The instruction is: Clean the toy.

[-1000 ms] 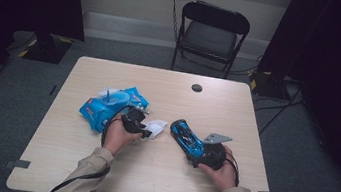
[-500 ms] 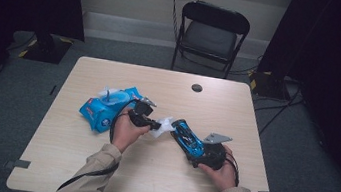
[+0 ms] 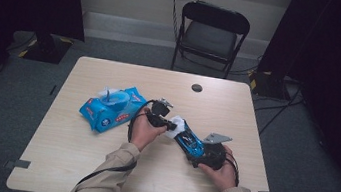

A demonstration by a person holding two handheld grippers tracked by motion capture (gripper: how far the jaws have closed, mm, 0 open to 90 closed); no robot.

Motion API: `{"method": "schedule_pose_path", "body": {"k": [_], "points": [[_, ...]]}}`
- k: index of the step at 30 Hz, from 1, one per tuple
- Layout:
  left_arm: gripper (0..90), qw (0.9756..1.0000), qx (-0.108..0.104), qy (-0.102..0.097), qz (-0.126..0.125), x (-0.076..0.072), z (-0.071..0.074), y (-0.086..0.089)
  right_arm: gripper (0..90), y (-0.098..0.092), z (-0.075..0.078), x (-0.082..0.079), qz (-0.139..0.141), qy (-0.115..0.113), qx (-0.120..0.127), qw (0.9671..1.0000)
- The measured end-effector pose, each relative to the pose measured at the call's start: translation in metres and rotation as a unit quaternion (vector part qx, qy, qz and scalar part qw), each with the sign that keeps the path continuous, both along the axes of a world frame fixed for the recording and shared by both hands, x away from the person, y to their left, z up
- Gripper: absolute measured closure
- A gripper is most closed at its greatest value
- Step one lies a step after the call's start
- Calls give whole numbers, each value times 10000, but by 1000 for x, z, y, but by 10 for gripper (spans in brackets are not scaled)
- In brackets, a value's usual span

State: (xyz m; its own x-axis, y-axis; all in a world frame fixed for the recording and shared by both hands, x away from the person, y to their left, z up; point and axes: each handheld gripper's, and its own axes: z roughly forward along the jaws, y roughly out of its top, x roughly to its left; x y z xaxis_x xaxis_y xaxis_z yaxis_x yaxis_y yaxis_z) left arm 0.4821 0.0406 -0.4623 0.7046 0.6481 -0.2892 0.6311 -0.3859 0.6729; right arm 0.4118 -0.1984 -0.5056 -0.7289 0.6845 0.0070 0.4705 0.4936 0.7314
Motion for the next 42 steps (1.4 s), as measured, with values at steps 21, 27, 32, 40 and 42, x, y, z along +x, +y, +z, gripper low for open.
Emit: {"method": "schedule_pose_path", "body": {"k": [21,27,32,40,42], "points": [[856,9987,412,-168,-242,-1,0,-26,213,0,0,-1,82,-40,43,9999],[857,9987,448,-195,-128,2,1,-23,208,-3,0,-3,71,-26,42,10000],[857,9992,370,-92,-122,5,0,-21,205,-7,1,-6,76,-23,46,10000],[858,9993,328,-128,-88,5,-2,-20,202,-11,1,-13,34,-12,29,10000],[858,9993,324,-135,-98,5,-2,-20,203,-13,2,-14,-2,13,1,10000]]}}
